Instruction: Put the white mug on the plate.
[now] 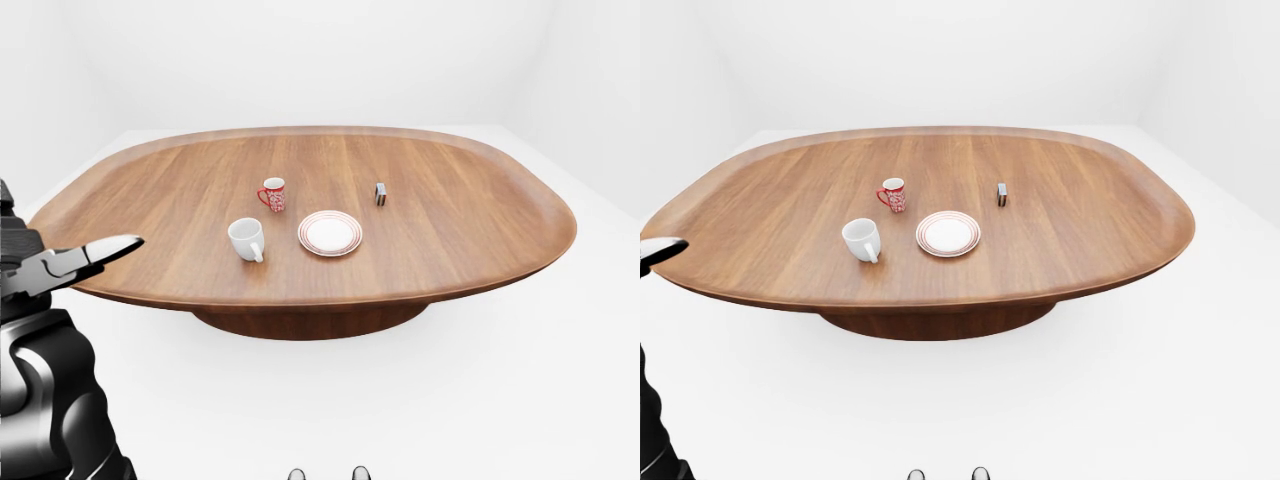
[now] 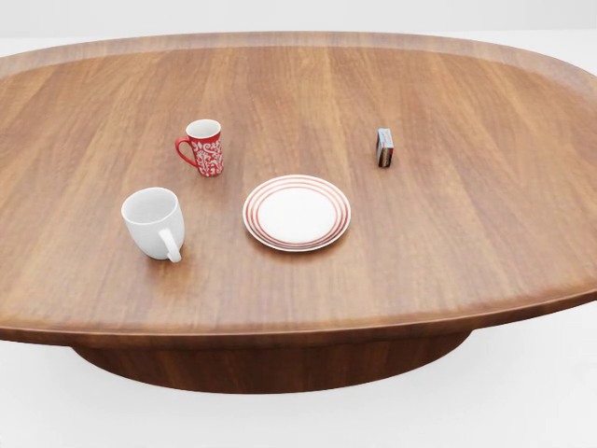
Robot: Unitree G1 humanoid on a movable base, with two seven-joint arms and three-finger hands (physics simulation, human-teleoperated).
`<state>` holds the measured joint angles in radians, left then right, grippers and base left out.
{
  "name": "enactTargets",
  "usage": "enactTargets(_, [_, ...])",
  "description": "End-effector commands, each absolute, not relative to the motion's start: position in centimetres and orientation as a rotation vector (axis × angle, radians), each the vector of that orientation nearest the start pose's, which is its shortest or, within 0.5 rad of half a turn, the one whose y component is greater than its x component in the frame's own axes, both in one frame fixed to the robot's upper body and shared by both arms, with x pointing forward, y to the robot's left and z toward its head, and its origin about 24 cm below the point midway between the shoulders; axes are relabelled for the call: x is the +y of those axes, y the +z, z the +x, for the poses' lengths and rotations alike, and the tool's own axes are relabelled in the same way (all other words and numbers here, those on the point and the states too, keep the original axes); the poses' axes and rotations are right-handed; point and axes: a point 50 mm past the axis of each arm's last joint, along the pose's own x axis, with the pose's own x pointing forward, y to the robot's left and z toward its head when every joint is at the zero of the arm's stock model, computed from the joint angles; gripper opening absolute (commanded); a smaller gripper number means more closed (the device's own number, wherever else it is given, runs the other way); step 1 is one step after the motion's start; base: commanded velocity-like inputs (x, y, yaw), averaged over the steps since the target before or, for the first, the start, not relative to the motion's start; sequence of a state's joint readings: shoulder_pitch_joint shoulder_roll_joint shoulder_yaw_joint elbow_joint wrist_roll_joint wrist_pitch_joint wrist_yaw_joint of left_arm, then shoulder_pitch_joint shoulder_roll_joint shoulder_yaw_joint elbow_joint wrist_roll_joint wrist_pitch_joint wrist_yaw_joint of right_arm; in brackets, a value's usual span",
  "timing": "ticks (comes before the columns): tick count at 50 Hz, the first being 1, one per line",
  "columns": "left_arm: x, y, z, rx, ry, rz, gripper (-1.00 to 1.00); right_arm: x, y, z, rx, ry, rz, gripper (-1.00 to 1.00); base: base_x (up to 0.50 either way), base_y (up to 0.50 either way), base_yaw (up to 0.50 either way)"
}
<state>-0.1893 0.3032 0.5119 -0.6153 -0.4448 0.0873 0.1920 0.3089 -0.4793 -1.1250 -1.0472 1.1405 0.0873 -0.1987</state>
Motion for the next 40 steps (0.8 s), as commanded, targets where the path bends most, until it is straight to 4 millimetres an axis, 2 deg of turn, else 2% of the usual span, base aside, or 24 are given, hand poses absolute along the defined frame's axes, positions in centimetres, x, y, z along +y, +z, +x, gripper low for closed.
enactTargets(1, [27.3,24.7,20.1,-0.849,0.407,-0.161,1.00,-26.9,29.5,6.8,-0.990,-0.234,0.005,1.00,0.00,0.19,0.00])
enactTargets(3, [27.2,24.7,20.1,-0.847,0.404,-0.159,1.00,-26.5,28.8,7.9,-0.929,-0.215,-0.012,1.00,0.00,0.50,0.00])
enactTargets(6, [27.3,24.7,20.1,-0.848,0.407,-0.161,1.00,-26.3,28.2,8.6,-0.874,-0.209,-0.019,1.00,0.00,0.50,0.00])
enactTargets(11, [27.3,24.7,20.2,-0.846,0.404,-0.166,1.00,-26.4,28.3,8.3,-0.884,-0.209,-0.013,1.00,0.00,0.50,0.00])
enactTargets(26, [27.2,24.6,20.1,-0.846,0.401,-0.168,1.00,-25.8,27.3,9.5,-0.809,-0.175,0.010,1.00,0.06,0.49,0.00])
enactTargets(40, [27.3,24.7,20.1,-0.849,0.402,-0.175,1.00,-25.8,26.9,9.6,-0.791,-0.171,0.022,1.00,0.46,0.04,0.00])
